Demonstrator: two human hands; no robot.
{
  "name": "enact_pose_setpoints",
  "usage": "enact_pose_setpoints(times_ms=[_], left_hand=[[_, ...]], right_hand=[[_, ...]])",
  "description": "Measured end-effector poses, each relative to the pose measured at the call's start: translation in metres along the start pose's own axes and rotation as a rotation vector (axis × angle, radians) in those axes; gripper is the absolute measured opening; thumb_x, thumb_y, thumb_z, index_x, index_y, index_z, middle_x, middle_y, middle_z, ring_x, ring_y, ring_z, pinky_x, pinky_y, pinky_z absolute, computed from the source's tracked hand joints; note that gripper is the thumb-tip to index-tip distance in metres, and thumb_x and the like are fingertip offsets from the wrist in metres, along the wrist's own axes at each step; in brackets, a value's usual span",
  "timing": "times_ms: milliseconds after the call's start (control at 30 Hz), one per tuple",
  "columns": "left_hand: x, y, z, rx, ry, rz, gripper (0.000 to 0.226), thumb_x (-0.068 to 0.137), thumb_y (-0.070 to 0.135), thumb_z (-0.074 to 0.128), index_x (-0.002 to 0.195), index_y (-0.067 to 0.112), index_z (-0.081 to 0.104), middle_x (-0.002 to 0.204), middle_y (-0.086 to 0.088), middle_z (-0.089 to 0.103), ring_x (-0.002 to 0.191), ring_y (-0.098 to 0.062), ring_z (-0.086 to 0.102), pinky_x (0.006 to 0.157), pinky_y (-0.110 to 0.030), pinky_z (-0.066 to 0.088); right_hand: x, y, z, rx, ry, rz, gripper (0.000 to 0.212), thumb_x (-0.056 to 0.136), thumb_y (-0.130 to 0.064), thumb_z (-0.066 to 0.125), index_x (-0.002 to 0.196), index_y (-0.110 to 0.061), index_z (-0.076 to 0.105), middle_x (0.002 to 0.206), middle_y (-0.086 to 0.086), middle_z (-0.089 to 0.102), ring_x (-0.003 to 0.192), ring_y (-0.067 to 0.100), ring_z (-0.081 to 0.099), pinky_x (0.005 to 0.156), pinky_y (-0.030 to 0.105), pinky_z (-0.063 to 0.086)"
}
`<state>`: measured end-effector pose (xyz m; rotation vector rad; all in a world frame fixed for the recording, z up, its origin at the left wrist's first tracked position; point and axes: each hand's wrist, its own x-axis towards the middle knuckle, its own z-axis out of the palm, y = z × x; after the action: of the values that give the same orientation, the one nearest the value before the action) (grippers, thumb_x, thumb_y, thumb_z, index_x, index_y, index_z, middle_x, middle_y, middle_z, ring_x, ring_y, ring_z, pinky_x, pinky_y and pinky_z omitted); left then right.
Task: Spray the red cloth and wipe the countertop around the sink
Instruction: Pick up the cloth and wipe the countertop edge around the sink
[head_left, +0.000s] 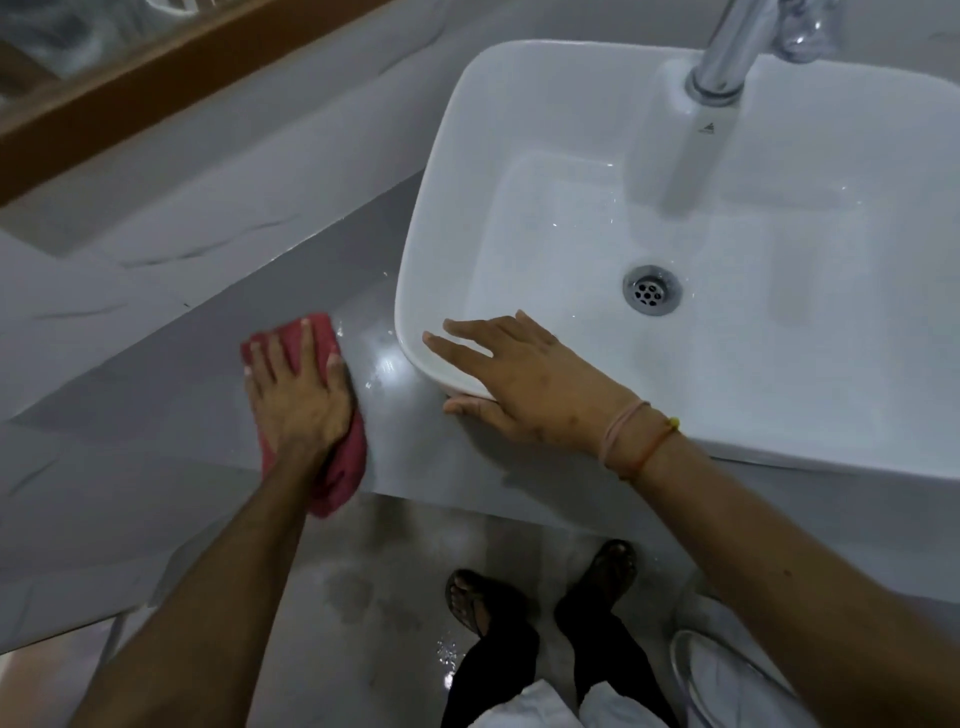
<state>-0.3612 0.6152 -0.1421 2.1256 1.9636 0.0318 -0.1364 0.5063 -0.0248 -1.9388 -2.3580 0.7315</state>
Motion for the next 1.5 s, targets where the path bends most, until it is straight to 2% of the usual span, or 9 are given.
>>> enact_pose_setpoints(times_ms=[267,500,633,833,900,1033,1200,1333,1500], left_hand=[[-0.062,0.029,0.021,0.038,-0.016,0.192,0.062,0.094,0.052,0.019,0.150,0.025,0.011,0.160,-0.013,0.007,0.148,-0.029,-0.001,0.119,-0.045,-0.003],[-0.035,-0.030,0.002,0.006,0.006,-0.094,0.063,0.091,0.051,0.020,0.149,0.025,0.019,0.159,-0.015,0.015,0.147,-0.034,0.008,0.118,-0.052,0.012],[0.020,-0.021,-0.008,-0.046,0.039,-0.106,0.058,0.096,0.046,0.024,0.149,0.025,0.015,0.158,-0.018,0.016,0.146,-0.036,0.006,0.119,-0.052,0.008],[0.087,0.056,0.000,0.024,-0.046,0.118,0.061,0.096,0.047,0.022,0.151,0.025,0.008,0.161,-0.015,0.006,0.147,-0.034,-0.001,0.120,-0.049,0.000],[0.086,0.077,0.003,0.055,-0.061,0.244,0.068,0.094,0.049,0.036,0.150,0.026,0.006,0.161,-0.013,0.006,0.147,-0.033,-0.001,0.120,-0.050,0.000],[0.023,0.071,0.007,-0.009,-0.031,0.452,0.075,0.086,0.040,0.058,0.147,0.014,0.025,0.157,-0.018,0.021,0.146,-0.038,0.013,0.117,-0.052,0.013],[-0.048,0.018,0.021,0.016,-0.039,0.279,0.057,0.093,0.045,0.030,0.148,0.033,0.019,0.159,-0.007,0.018,0.147,-0.029,0.010,0.116,-0.049,0.016],[-0.030,-0.050,0.002,0.042,0.057,0.016,0.060,0.091,0.048,0.026,0.145,0.022,0.032,0.156,-0.016,0.024,0.145,-0.037,0.018,0.113,-0.054,0.023],[-0.007,-0.090,-0.009,-0.009,0.074,-0.238,0.066,0.089,0.053,0.017,0.149,0.026,0.017,0.159,-0.016,0.015,0.146,-0.038,0.007,0.118,-0.052,0.008]], right_hand=[[-0.007,-0.004,-0.002,-0.013,0.043,0.073,0.072,0.091,-0.058,0.034,0.150,-0.024,0.012,0.159,0.006,0.022,0.142,0.026,0.026,0.119,0.046,0.020],[-0.005,-0.005,-0.004,0.043,-0.001,0.106,0.066,0.088,-0.062,0.031,0.146,-0.033,0.026,0.158,0.003,0.024,0.143,0.024,0.025,0.119,0.043,0.020],[-0.001,-0.004,-0.003,0.043,-0.012,0.078,0.069,0.089,-0.062,0.033,0.148,-0.027,0.023,0.159,0.003,0.024,0.143,0.025,0.026,0.119,0.044,0.022],[0.000,-0.003,0.001,0.043,0.027,0.083,0.073,0.087,-0.063,0.038,0.146,-0.021,0.031,0.155,0.005,0.033,0.139,0.028,0.034,0.116,0.048,0.028],[0.001,-0.001,0.001,0.045,0.042,0.101,0.074,0.086,-0.064,0.038,0.145,-0.021,0.033,0.154,0.004,0.036,0.137,0.027,0.036,0.115,0.045,0.031],[-0.001,-0.003,-0.001,0.017,0.051,0.109,0.074,0.085,-0.064,0.039,0.145,-0.021,0.034,0.153,0.002,0.037,0.135,0.025,0.038,0.112,0.040,0.032],[-0.004,-0.007,-0.003,0.021,0.071,0.126,0.075,0.084,-0.064,0.041,0.145,-0.021,0.033,0.152,0.004,0.038,0.136,0.024,0.037,0.111,0.040,0.034],[-0.005,-0.007,-0.004,0.046,0.057,0.131,0.075,0.085,-0.064,0.039,0.146,-0.023,0.028,0.153,0.002,0.035,0.137,0.022,0.033,0.110,0.041,0.036],[-0.002,-0.004,-0.002,0.067,0.057,0.102,0.072,0.086,-0.063,0.039,0.145,-0.023,0.031,0.153,0.002,0.035,0.138,0.022,0.032,0.109,0.041,0.035]])
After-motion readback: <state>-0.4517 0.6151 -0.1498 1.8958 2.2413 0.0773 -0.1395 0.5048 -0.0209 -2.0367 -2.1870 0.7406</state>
